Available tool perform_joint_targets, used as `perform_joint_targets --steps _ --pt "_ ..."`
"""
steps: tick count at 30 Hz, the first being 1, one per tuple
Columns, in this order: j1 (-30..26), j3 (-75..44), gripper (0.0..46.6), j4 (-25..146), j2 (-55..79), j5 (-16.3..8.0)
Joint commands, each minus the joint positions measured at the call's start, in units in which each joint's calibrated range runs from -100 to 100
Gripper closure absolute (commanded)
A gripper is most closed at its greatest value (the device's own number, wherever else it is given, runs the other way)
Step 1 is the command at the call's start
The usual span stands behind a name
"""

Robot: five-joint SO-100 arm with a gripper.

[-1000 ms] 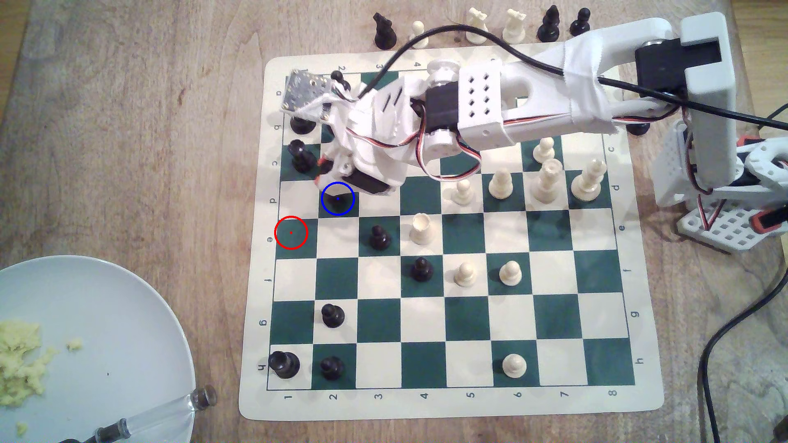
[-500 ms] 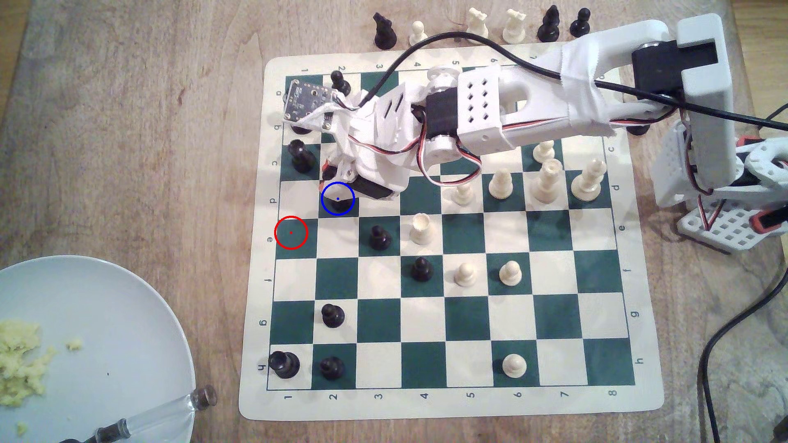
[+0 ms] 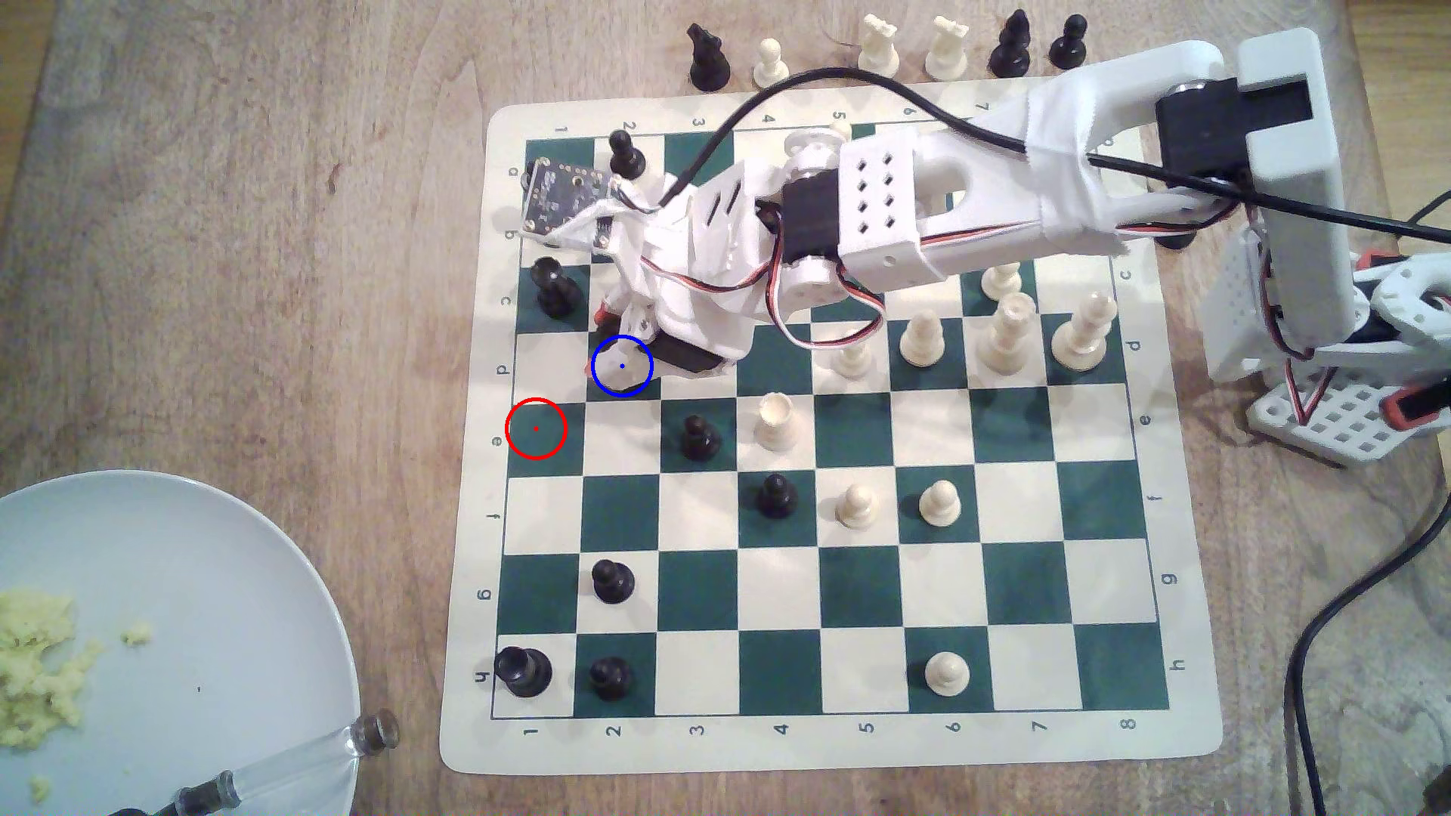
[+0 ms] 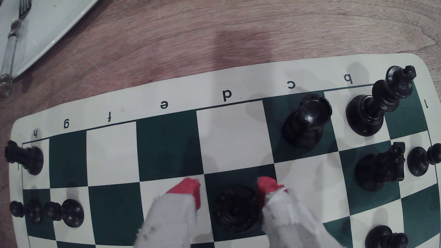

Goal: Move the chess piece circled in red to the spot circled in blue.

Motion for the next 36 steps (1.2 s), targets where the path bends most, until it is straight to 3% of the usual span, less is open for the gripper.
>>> perform_joint_targets --steps 1,13,15,24,25,26,28,29,31,32,33,36 --pt "1.28 -0.11 29.2 0.00 -6.70 -0.44" --pt "0.42 14.58 28.1 8.93 -29.36 -1.90" --pt "-1.06 24.10 28.1 8.85 -37.09 -2.74" --pt "-7.48 58.28 27.2 0.41 -66.29 -2.44" --pt "-8.18 60.63 27.8 -0.24 -68.33 -2.34" --pt "-8.73 62.99 31.8 -1.63 -70.79 -2.30" --pt "-9.98 67.34 35.2 -5.16 -77.41 -2.44" --pt "-10.76 71.15 40.9 -8.84 -82.59 -1.66" --pt "-10.53 74.96 45.1 -15.31 -84.46 -0.15" --pt "-10.06 77.59 46.4 -21.04 -84.54 1.27" --pt "-9.28 85.29 46.4 -37.67 -83.61 5.03" --pt "-8.10 91.55 46.4 -52.49 -84.12 5.81"
